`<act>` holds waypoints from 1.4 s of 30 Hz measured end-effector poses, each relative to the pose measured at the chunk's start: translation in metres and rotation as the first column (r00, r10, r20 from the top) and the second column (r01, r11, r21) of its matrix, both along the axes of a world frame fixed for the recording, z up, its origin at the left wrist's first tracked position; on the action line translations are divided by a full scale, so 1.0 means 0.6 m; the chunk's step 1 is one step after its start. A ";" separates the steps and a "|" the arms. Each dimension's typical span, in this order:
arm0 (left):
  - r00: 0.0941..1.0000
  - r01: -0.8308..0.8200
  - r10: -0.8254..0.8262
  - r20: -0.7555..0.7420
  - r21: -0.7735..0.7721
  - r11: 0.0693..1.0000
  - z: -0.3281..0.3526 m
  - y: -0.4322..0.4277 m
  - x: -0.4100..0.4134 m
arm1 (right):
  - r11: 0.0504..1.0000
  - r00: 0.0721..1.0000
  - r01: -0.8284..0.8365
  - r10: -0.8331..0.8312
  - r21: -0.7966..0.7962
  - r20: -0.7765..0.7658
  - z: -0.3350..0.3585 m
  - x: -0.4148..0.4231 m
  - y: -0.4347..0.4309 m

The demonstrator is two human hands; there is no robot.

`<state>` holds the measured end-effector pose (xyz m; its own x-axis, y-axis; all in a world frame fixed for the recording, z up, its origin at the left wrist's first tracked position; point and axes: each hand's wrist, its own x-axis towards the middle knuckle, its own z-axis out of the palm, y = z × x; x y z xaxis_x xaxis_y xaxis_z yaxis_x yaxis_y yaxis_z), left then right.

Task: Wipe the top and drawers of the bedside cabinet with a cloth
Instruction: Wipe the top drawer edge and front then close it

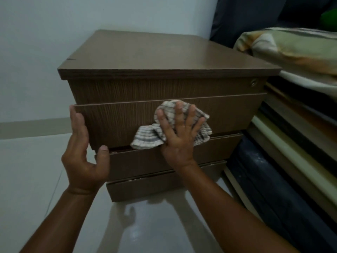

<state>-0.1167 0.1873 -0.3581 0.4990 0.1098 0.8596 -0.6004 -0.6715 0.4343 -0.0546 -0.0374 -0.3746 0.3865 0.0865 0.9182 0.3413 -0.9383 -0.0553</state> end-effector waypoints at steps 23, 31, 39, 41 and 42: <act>0.993 0.062 -0.061 -0.097 0.008 0.998 0.043 0.011 -0.013 | 0.638 0.907 -0.411 0.358 0.651 0.222 0.062 -0.063 -0.053; 0.998 0.011 -0.014 -0.054 -0.056 0.998 0.020 0.003 0.001 | 0.907 0.919 -0.365 0.388 0.209 -0.077 0.038 -0.069 0.167; 0.996 -0.091 0.092 0.000 0.091 0.992 0.009 -0.005 0.021 | 0.989 0.983 -0.140 0.132 -0.055 -0.131 0.013 -0.029 0.124; 0.993 -0.117 0.116 0.020 0.094 0.989 0.008 -0.006 0.025 | 0.989 0.986 -0.120 0.110 -0.083 -0.122 0.007 -0.023 0.106; 0.993 -0.120 0.118 0.029 0.084 0.989 0.008 -0.007 0.026 | 0.989 0.989 -0.110 0.099 -0.097 -0.106 0.006 -0.019 0.095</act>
<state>-0.1013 0.1831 -0.3534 0.4662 0.0929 0.8798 -0.5234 -0.7728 0.3590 -0.0661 0.0196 -0.3711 0.4604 0.2231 0.8592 0.4354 -0.9003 0.0005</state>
